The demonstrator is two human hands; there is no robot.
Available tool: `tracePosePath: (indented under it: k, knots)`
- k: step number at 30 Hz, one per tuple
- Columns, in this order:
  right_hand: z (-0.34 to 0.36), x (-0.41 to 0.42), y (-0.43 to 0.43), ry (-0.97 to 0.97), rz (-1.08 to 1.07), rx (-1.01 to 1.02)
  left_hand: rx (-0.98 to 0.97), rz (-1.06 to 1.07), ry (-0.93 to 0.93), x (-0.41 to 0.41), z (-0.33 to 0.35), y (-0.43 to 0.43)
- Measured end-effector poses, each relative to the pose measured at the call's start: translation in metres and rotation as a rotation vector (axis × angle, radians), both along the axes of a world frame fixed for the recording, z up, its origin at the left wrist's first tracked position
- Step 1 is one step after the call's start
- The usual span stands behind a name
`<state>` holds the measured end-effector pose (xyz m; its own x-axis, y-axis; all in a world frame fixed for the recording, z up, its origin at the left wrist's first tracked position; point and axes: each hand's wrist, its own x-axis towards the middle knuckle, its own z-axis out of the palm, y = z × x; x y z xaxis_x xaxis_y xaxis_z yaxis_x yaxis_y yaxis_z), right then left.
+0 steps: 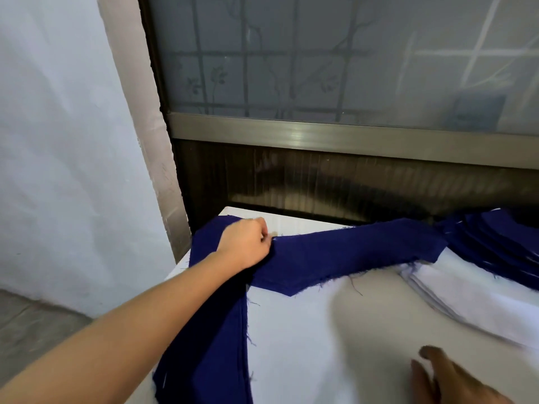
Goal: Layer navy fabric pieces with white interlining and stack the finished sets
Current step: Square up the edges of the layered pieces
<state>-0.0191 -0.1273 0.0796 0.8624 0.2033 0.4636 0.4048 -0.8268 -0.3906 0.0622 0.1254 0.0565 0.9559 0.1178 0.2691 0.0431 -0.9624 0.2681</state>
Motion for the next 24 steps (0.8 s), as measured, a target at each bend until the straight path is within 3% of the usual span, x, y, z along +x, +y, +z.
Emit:
tracePosePath:
  k: [1, 2, 4, 6, 9, 15, 24]
  knots:
    - [-0.018, -0.012, -0.060, 0.116, -0.116, -0.053, 0.026, 0.004, 0.021, -0.007, -0.003, -0.012]
    - [-0.063, -0.011, -0.106, 0.031, -0.278, -0.081, 0.056, 0.019, 0.026, -0.013, -0.008, -0.021]
    - [-0.082, -0.029, -0.164, -0.085, -0.392, -0.059, 0.107, 0.083, 0.006, -0.022, -0.016, -0.037]
    - [-0.082, -0.028, -0.185, -0.018, -0.473, -0.160, 0.145, 0.159, 0.006, -0.025, -0.018, -0.045]
    - [-0.092, -0.029, -0.210, 0.124, -0.486, -0.143, 0.161, 0.232, 0.067, -0.025, -0.015, -0.054]
    - [-0.069, -0.046, -0.194, 0.170, -0.448, -0.257, 0.232, 0.242, 0.198, -0.023, -0.009, -0.063]
    - [-0.068, -0.051, -0.198, 0.222, -0.382, -0.279, 0.130, 0.355, 0.098, -0.045, -0.012, -0.052]
